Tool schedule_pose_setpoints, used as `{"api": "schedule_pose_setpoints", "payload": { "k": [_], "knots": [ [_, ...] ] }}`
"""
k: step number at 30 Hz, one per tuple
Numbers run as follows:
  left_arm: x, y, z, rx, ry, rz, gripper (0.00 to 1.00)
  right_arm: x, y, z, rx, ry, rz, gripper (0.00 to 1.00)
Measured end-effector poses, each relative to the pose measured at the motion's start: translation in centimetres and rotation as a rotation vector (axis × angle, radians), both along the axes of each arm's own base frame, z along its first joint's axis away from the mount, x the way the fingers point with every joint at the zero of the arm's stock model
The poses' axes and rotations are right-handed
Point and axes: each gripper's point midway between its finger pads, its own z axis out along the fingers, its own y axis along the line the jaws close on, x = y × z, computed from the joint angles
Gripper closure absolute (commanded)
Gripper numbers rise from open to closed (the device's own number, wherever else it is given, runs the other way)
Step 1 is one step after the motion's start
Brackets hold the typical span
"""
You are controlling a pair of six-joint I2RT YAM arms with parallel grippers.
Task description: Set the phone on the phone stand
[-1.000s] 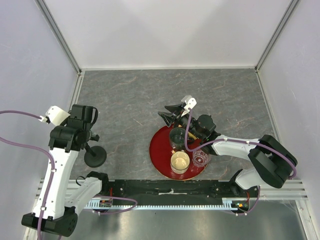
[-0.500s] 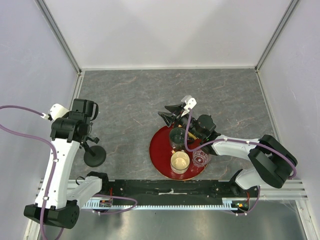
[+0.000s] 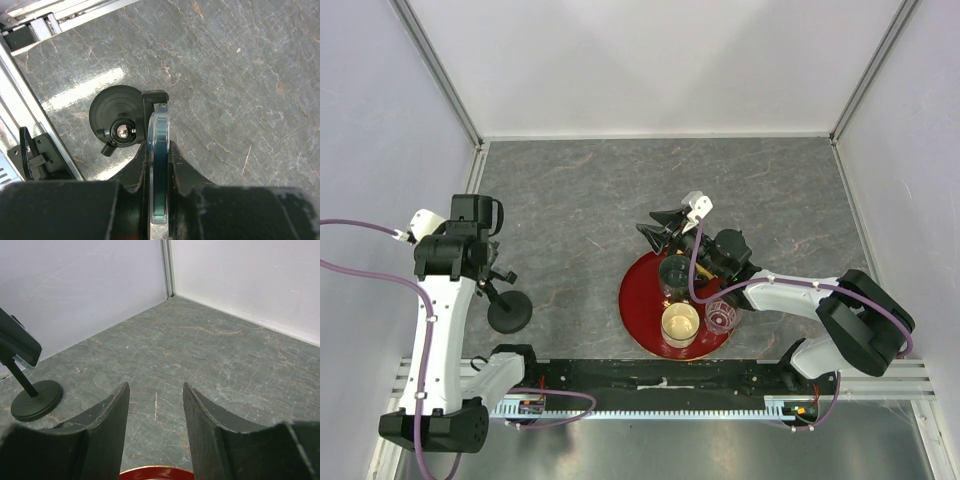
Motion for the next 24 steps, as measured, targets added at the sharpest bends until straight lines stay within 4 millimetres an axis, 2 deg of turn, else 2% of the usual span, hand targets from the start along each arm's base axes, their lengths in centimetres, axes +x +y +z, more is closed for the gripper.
{"api": "schedule_pose_setpoints", "payload": {
  "k": [2,3,4,6,7,8,9,11,14,19,24],
  "knots": [
    [0.1,0.2,0.0,-0.011,0.001,0.007,0.98,0.0,0.0,0.0,0.000,0.000,0.000,0.46],
    [0.2,0.4,0.0,-0.015,-0.001,0.013,0.93,0.0,0.0,0.0,0.000,0.000,0.001,0.46],
    [0.2,0.4,0.0,-0.022,-0.004,0.014,0.73,0.0,0.0,0.0,-0.001,0.000,0.001,0.46],
    [0.2,0.5,0.1,-0.027,-0.003,0.014,0.52,0.0,0.0,0.0,-0.001,0.000,0.003,0.46],
    [0.1,0.4,0.0,-0.034,0.000,0.006,0.38,0.0,0.0,0.0,-0.001,0.000,0.003,0.46],
    [0.0,0.2,-0.1,-0.045,0.009,-0.003,0.33,-0.1,0.0,0.0,-0.001,0.000,0.004,0.46],
    [-0.1,0.1,-0.2,-0.048,0.018,-0.014,0.23,-0.1,0.0,0.0,-0.001,0.000,0.004,0.46],
    [-0.2,-0.2,0.0,-0.058,0.023,-0.031,0.13,-0.1,0.0,-0.1,-0.004,0.003,0.005,0.46],
    [0.1,-0.2,1.7,-0.054,-0.018,-0.041,0.11,-0.1,0.0,-0.4,-0.011,0.010,0.005,0.46],
    [0.7,0.1,6.6,-0.026,-0.159,-0.044,0.12,-0.1,-0.7,0.1,-0.019,0.026,-0.026,0.45],
    [1.1,-0.3,12.5,0.002,-0.330,-0.110,0.16,1.1,-3.3,2.9,-0.017,0.056,-0.177,0.41]
  ]
}}
